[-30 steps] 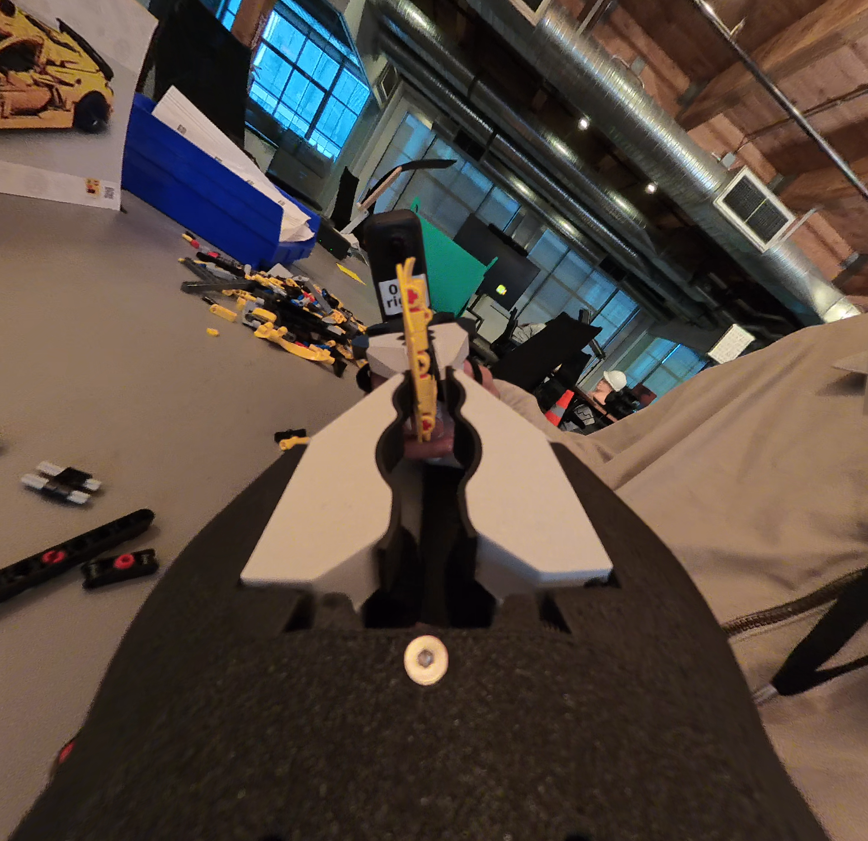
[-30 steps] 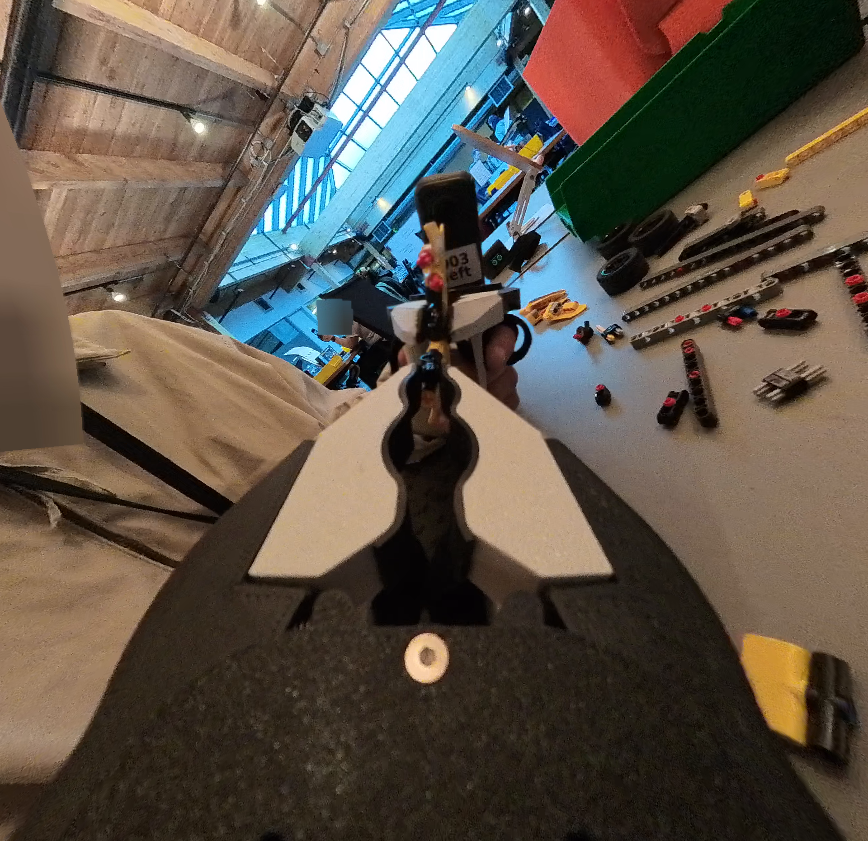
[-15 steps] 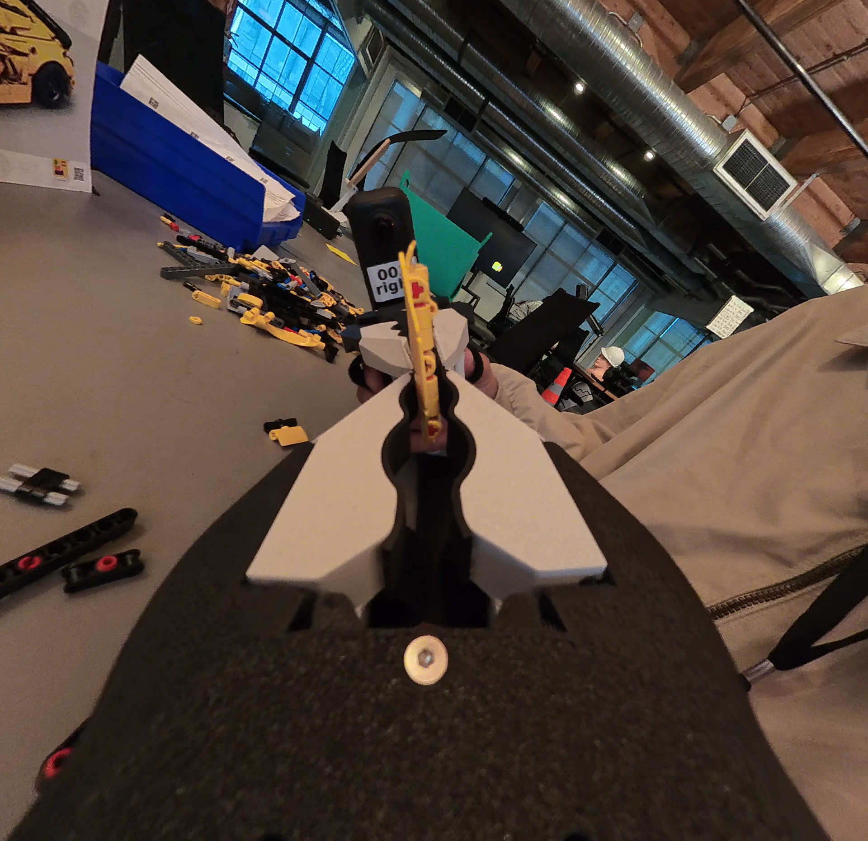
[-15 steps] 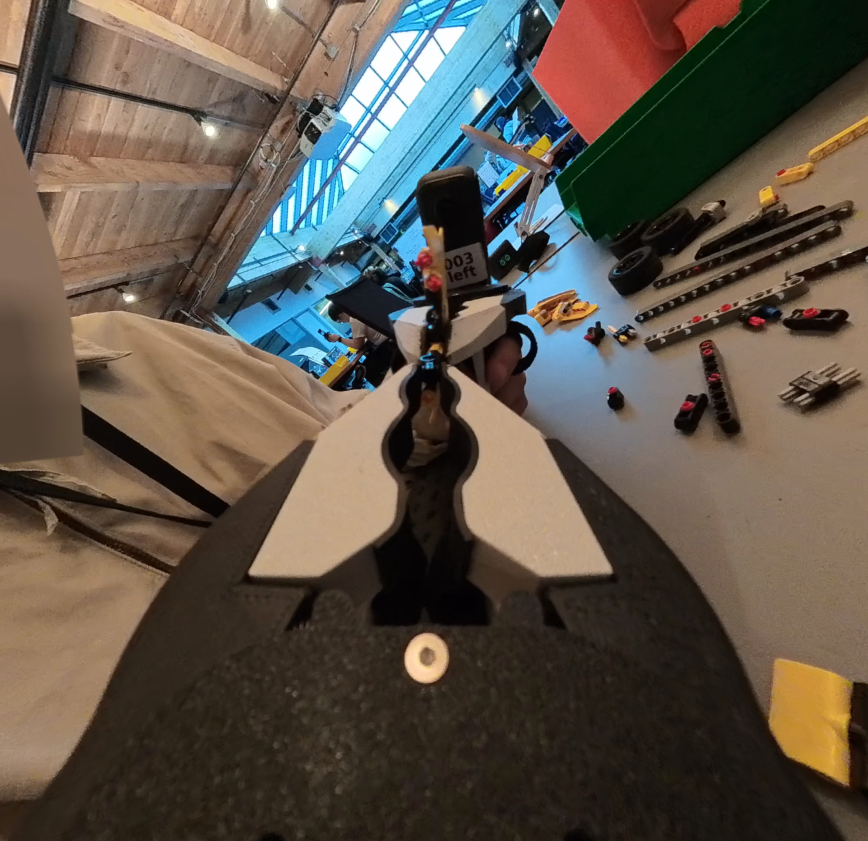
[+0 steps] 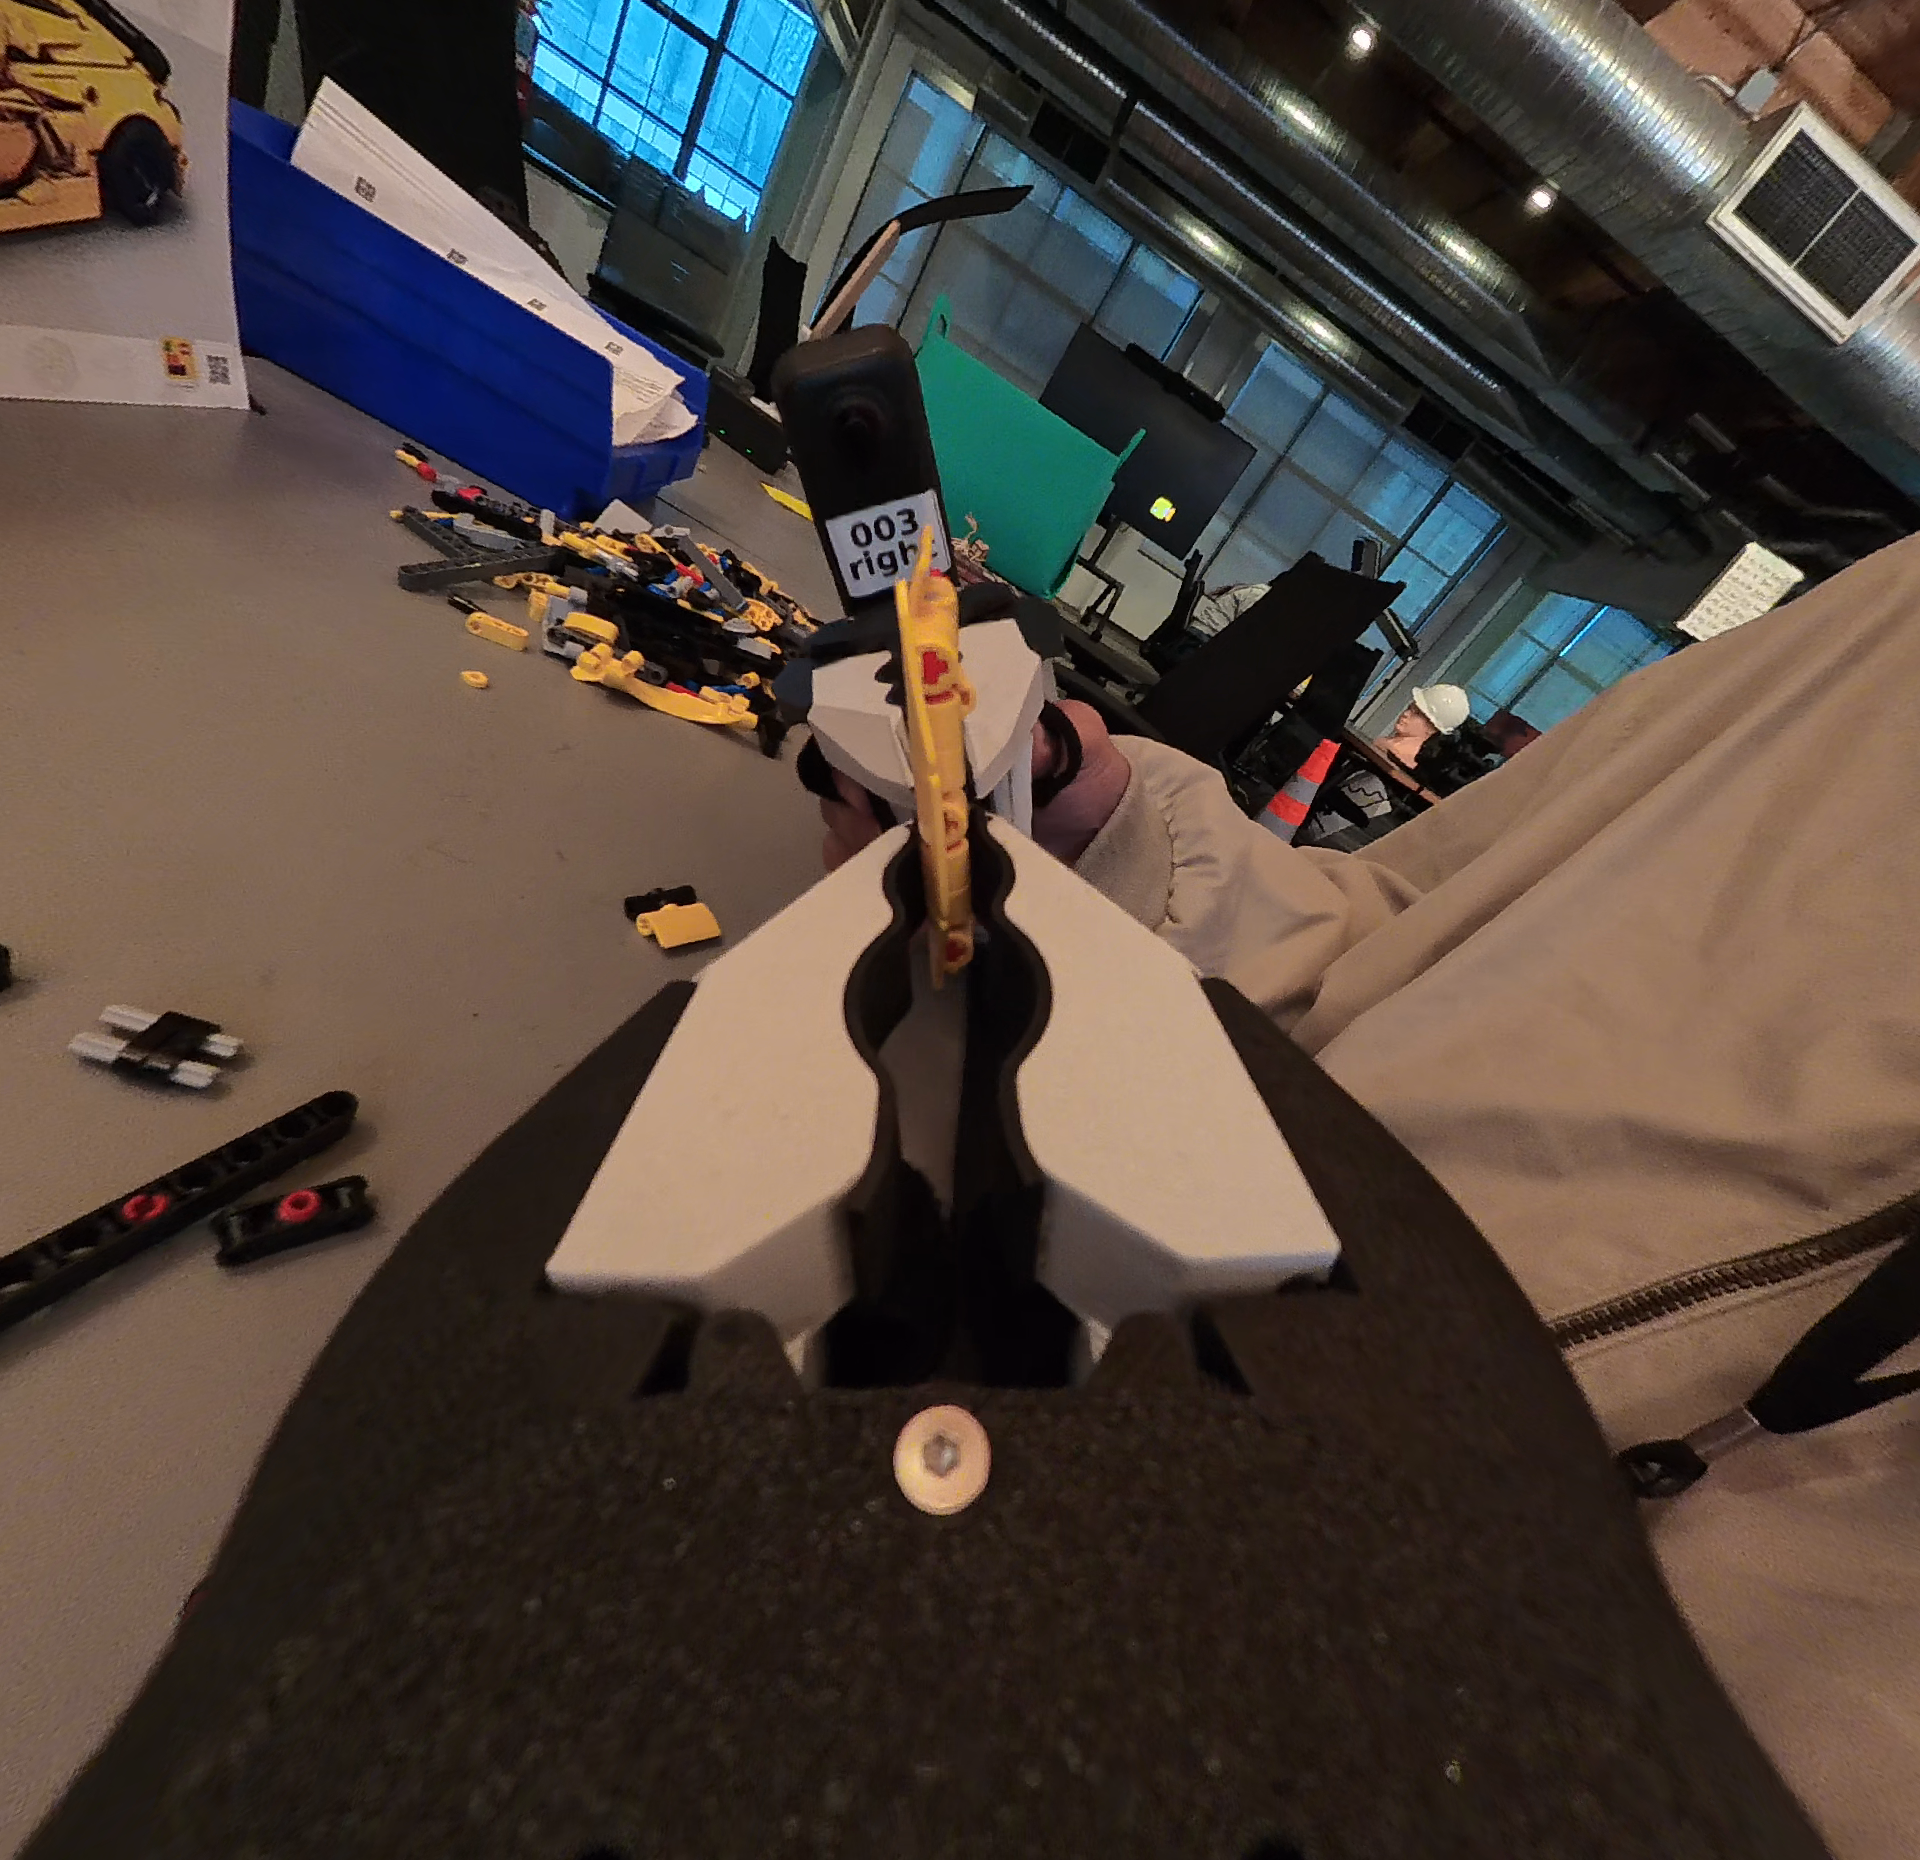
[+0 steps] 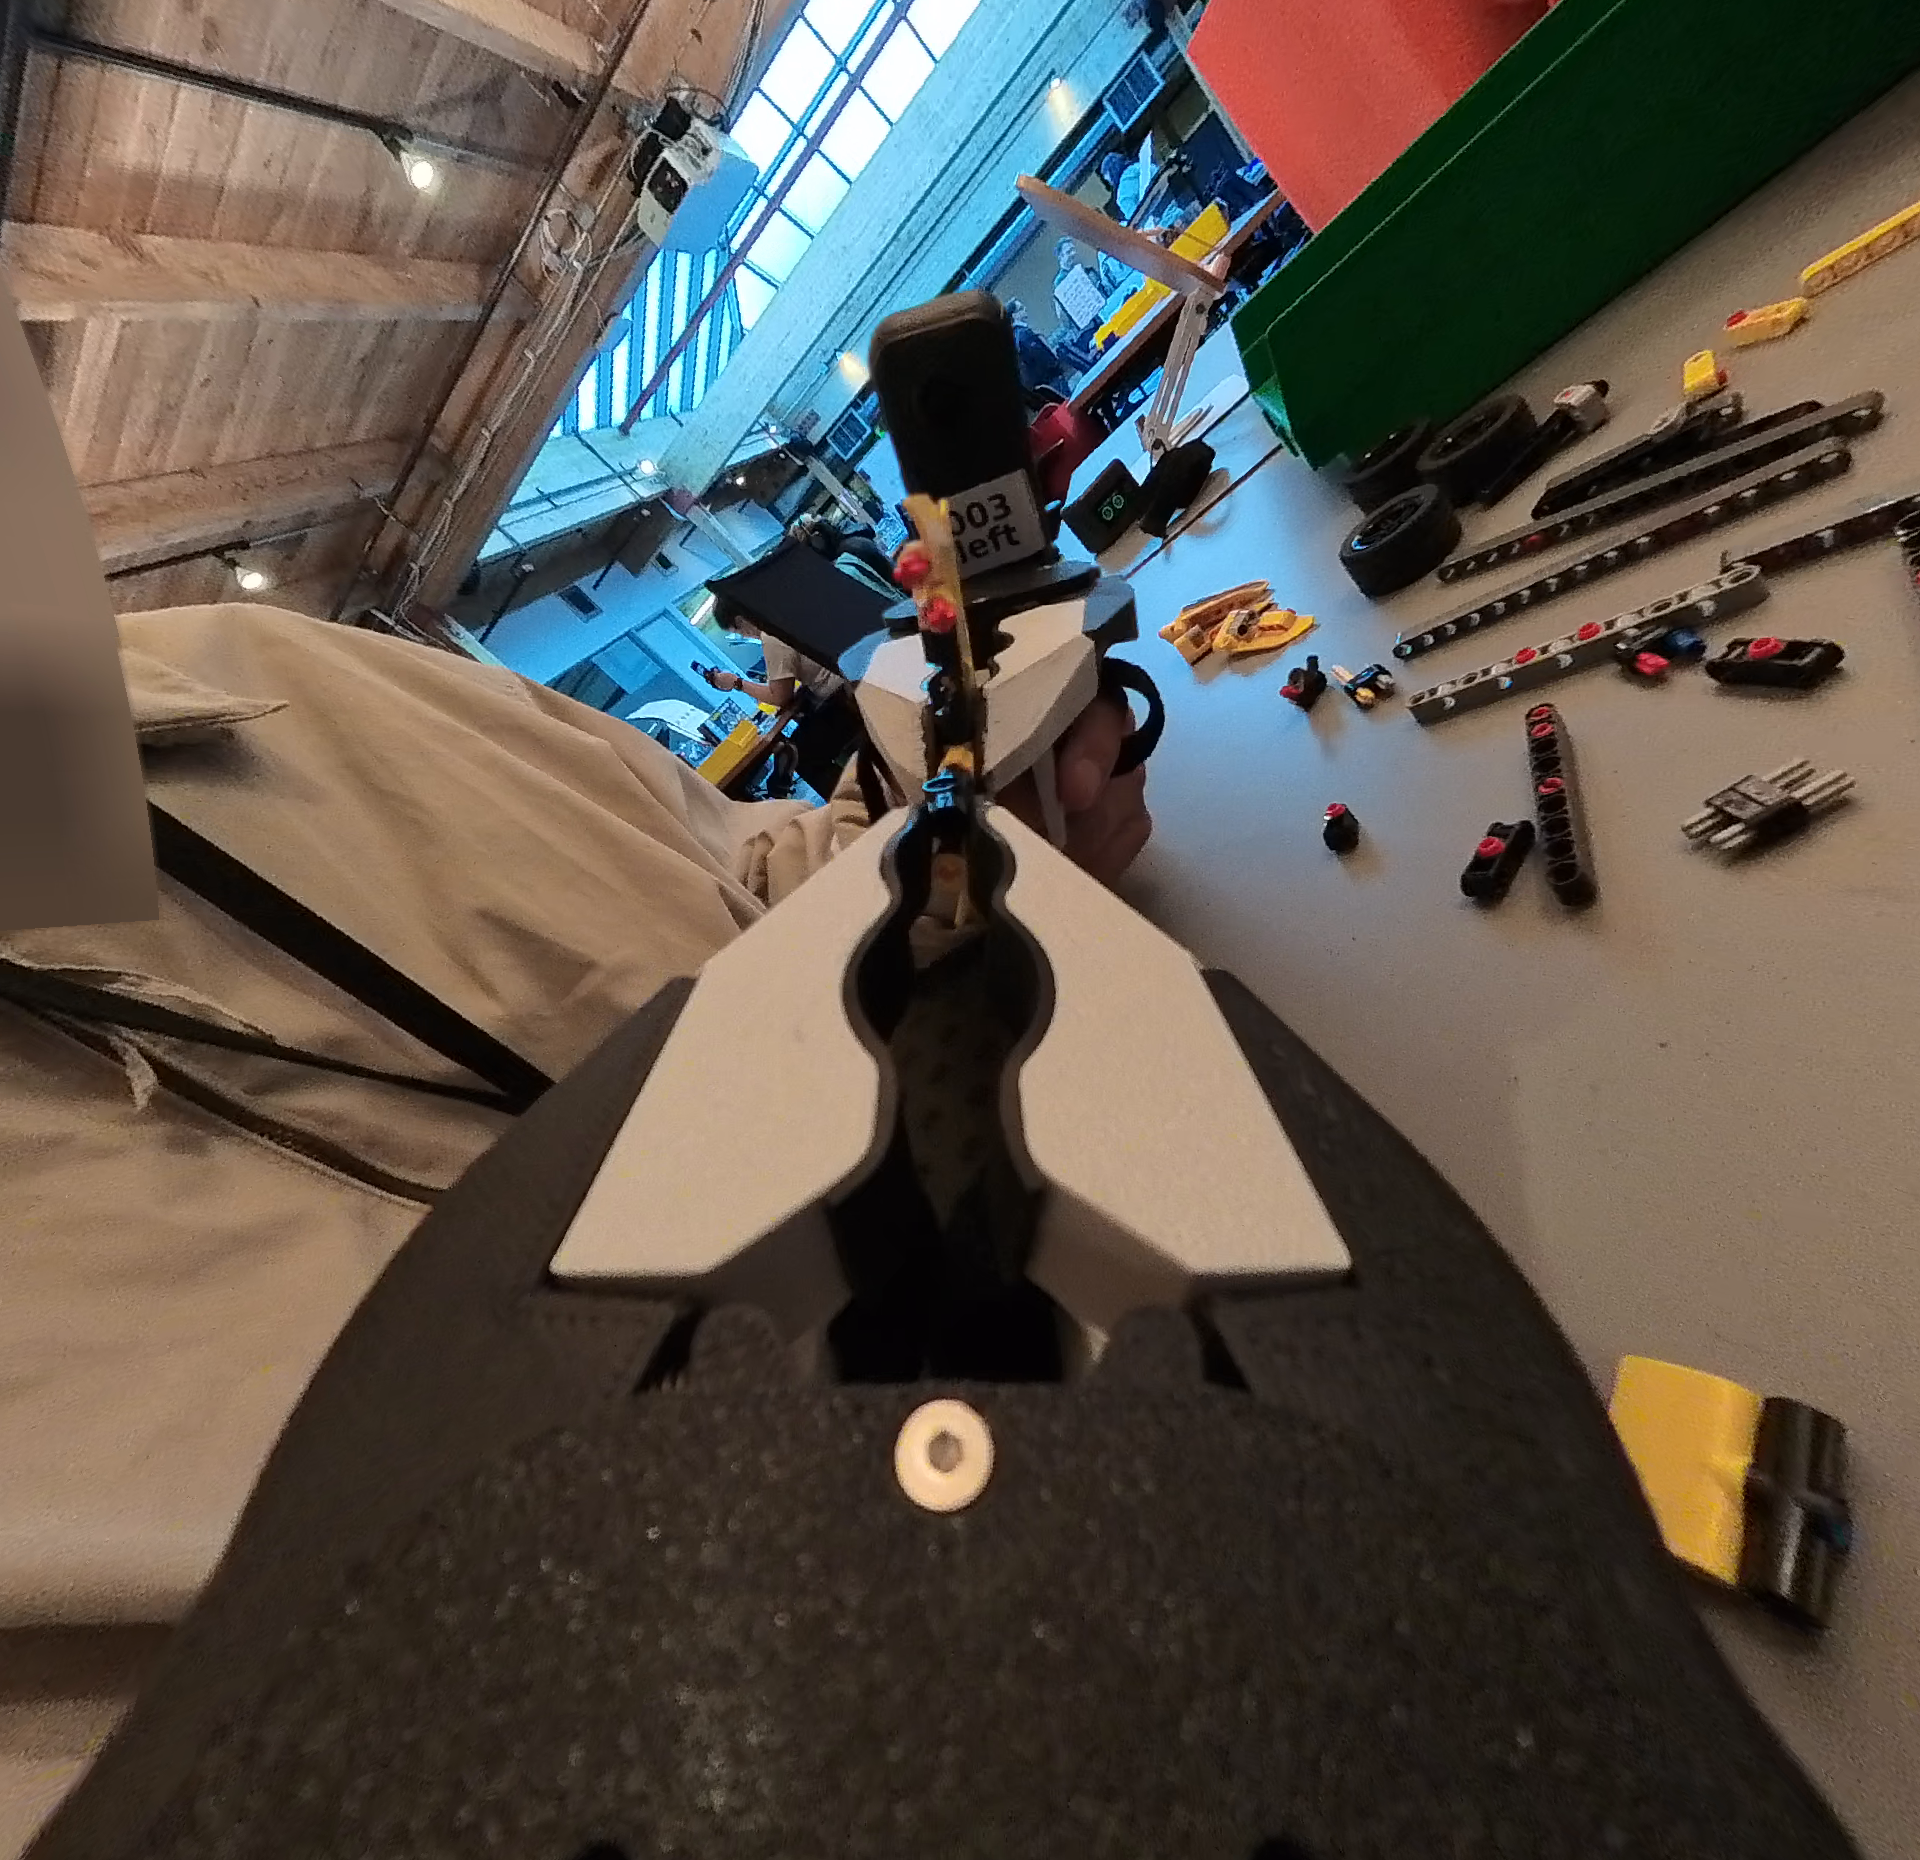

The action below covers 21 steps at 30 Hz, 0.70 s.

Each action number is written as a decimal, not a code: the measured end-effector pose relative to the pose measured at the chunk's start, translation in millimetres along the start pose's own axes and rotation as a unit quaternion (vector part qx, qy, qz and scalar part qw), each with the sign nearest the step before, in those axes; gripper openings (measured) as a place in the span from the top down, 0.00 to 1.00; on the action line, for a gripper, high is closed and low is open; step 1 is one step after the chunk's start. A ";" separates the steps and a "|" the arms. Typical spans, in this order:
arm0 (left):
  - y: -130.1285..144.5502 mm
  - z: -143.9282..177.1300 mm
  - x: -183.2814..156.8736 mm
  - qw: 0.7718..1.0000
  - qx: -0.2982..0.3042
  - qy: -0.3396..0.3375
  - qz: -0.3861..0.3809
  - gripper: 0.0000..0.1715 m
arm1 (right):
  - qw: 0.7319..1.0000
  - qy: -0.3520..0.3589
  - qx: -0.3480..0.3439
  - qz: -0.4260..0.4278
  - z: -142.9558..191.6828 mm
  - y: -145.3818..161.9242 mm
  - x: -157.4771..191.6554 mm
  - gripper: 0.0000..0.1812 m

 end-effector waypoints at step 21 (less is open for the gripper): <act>-15.8 65.0 26.9 0.988 -0.133 -0.059 0.051 0.97 | 0.977 0.119 -0.173 0.022 128.8 -28.7 1.0 0.97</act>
Point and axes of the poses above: each gripper's, where its closed fingertips meet, z back along the fingers, y out of its underside, x = y × z across the jaws, the point moved 9 cm from there along z, back along the fingers, and after that the axes turned 1 degree about x, right-handed, at the moved point
